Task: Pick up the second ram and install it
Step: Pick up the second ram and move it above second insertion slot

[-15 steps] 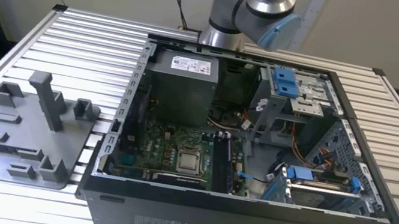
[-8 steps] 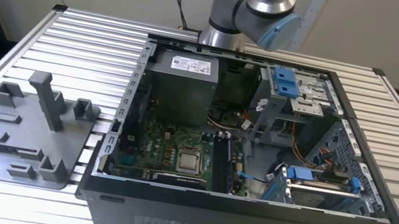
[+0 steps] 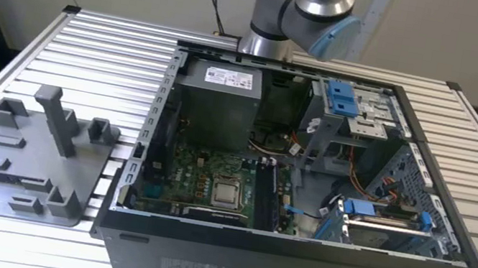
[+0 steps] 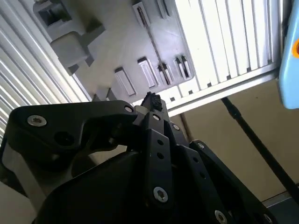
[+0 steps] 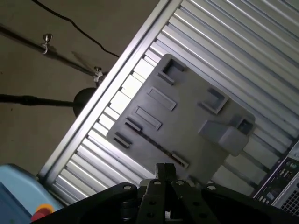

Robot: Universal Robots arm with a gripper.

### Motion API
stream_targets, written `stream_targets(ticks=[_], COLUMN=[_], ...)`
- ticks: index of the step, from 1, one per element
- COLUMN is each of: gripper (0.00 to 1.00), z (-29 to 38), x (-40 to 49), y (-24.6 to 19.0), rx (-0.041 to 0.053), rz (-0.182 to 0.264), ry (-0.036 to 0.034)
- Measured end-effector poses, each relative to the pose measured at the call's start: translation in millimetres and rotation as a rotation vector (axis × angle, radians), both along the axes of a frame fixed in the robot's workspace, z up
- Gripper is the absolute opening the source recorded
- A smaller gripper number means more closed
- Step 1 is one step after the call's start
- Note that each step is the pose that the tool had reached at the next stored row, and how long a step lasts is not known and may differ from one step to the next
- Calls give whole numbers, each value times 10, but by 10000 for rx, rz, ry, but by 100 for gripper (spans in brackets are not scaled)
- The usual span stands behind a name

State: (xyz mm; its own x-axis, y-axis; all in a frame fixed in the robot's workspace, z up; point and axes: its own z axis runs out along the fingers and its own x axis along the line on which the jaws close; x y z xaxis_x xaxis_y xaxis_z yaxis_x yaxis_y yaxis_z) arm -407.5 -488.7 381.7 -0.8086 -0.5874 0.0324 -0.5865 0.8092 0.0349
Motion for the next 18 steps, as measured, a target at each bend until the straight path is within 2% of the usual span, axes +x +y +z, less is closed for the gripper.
stream_targets(ticks=[5,8,16,18], gripper=[11,11,11,11], z=[0,0,0,0], x=[0,0,0,0], y=[1,1,1,1], rx=[-17,-22,-23,-23], rz=[719,991,1058,1221], ry=[1,1,0,0])
